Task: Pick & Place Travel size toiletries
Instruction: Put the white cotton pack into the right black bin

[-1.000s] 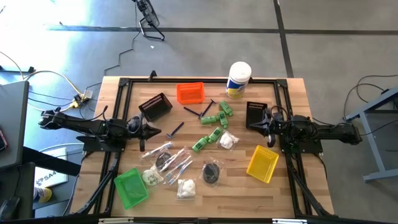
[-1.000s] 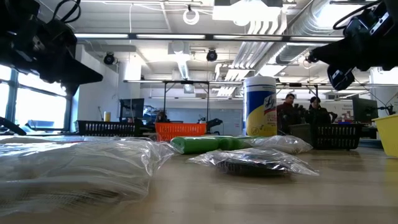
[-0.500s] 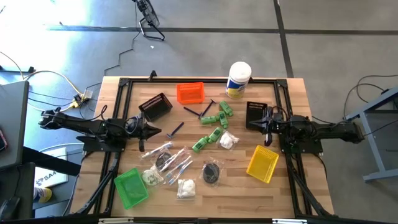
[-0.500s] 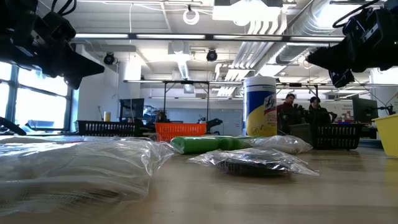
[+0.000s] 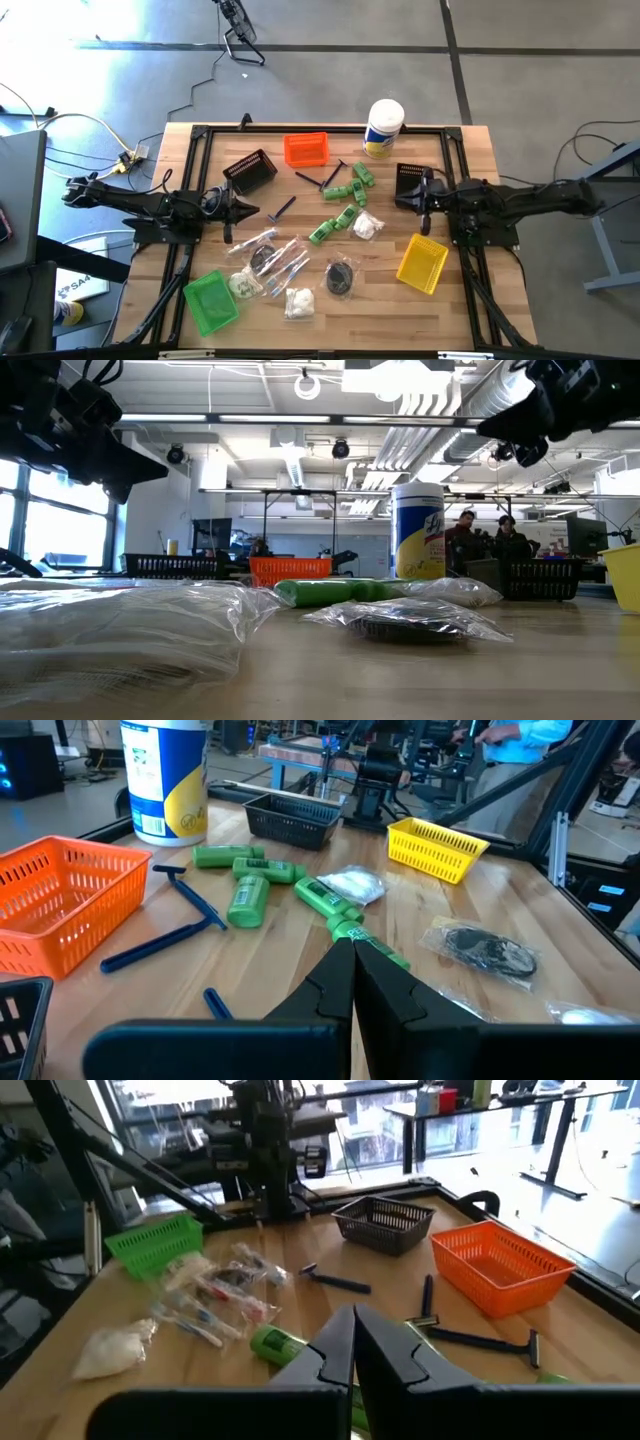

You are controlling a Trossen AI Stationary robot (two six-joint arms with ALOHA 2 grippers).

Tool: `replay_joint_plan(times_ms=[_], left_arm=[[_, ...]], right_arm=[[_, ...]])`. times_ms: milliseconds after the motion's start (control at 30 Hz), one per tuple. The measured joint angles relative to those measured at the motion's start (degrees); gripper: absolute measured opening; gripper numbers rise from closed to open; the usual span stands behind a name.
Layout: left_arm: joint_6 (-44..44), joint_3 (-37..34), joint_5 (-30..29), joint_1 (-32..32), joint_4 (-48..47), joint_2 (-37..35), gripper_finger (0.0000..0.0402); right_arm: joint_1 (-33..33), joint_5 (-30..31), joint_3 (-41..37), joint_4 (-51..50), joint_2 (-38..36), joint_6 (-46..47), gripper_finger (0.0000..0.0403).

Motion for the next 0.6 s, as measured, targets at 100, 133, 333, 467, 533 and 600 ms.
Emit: replay_joint_plan(times_ms=[100,133,333,467,533,600], left_arm=[[0.0,0.0,0.0,0.0,0.0,0.0,0.0003],[0.0,0.0,0.0,0.0,0.0,0.0,0.0003],[0.0,0.0,0.0,0.0,0.0,0.0,0.0003],[0.0,0.0,0.0,0.0,-0.2,0.0,0.0003],[-0.2,0.0,0.0,0.0,-0.4,0.0,0.0003],[-0.4,0.0,0.0,0.0,-0.4,0.0,0.0003]], right_arm=[[0.0,0.0,4.2,-3.3,4.9,0.0,0.0003],[0.0,0.0,5.5,-4.5,6.3,0.0,0.0003],[0.0,-0.1,12.8,-8.6,14.0,0.7,0.0003],[0.0,-0.1,17.7,-9.7,18.9,3.1,0.0003],[0.0,-0.2,20.3,-12.5,21.6,3.5,0.0003],[0.7,-0.2,23.2,-15.1,24.4,3.6,0.0003]])
